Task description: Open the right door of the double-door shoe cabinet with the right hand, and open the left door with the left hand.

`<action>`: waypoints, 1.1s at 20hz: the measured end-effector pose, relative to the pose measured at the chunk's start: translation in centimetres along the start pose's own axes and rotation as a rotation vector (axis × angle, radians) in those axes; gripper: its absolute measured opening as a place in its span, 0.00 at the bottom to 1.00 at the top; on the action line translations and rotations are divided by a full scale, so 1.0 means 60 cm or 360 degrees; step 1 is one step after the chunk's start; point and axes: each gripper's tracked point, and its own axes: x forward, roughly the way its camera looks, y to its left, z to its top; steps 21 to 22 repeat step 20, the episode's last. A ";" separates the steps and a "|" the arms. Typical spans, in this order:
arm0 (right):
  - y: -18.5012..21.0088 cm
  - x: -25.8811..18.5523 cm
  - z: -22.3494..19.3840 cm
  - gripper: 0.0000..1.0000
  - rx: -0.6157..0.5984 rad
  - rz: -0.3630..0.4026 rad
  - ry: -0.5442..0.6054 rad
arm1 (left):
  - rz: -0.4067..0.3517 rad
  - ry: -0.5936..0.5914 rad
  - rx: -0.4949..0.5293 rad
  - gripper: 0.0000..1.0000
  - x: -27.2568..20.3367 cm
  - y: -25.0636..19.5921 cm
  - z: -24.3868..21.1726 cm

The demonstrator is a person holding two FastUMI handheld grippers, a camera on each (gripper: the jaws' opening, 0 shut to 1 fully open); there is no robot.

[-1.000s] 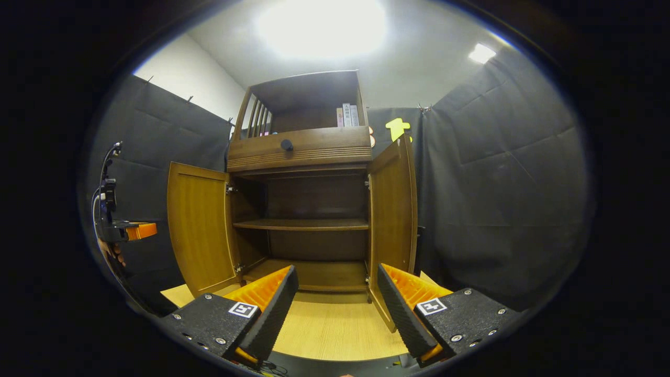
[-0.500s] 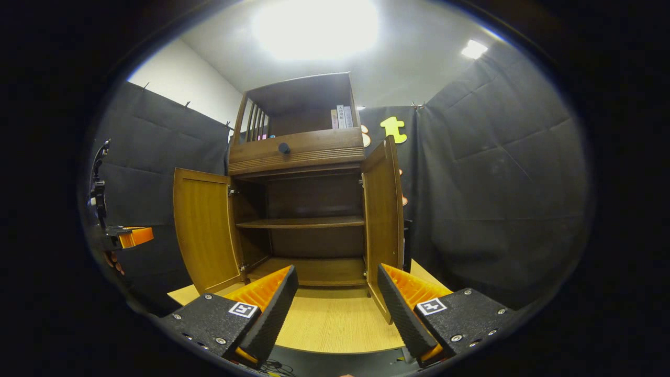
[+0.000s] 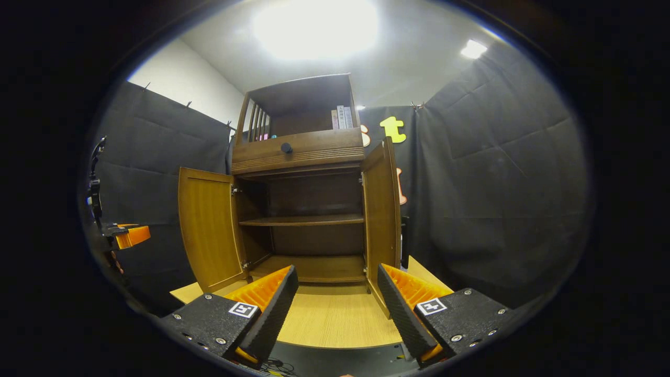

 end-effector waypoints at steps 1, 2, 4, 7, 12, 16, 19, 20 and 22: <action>0.002 -0.001 0.003 0.94 0.0001 0.0002 -0.0004 | -0.0003 -0.0003 0.0002 0.78 -0.001 -0.001 0.001; 0.003 -0.003 0.003 0.94 0.0000 0.0004 -0.0007 | 0.0003 -0.0005 0.0003 0.87 -0.003 0.002 0.002; 0.004 -0.005 0.004 0.94 -0.0005 0.0000 -0.0011 | 0.0001 -0.0005 -0.0003 0.96 -0.008 0.003 0.003; 0.002 -0.009 0.008 0.94 -0.0003 -0.0007 -0.0015 | 0.0001 -0.0012 -0.0015 0.96 -0.013 0.002 0.005; 0.006 -0.010 0.012 0.94 -0.0011 -0.0011 -0.0022 | 0.0012 -0.0014 -0.0025 0.90 -0.021 0.003 0.004; 0.012 -0.014 0.013 0.94 -0.0016 -0.0006 -0.0016 | 0.0002 -0.0016 -0.0027 0.90 -0.024 0.001 0.007; 0.017 -0.013 0.018 0.94 -0.0022 -0.0003 -0.0026 | 0.0002 -0.0026 -0.0004 0.96 -0.028 0.000 0.007; 0.016 -0.014 0.017 0.94 -0.0025 -0.0003 -0.0027 | -0.0001 -0.0028 -0.0003 0.90 -0.028 -0.001 0.008; 0.016 -0.014 0.017 0.94 -0.0025 -0.0003 -0.0027 | -0.0001 -0.0028 -0.0003 0.90 -0.028 -0.001 0.008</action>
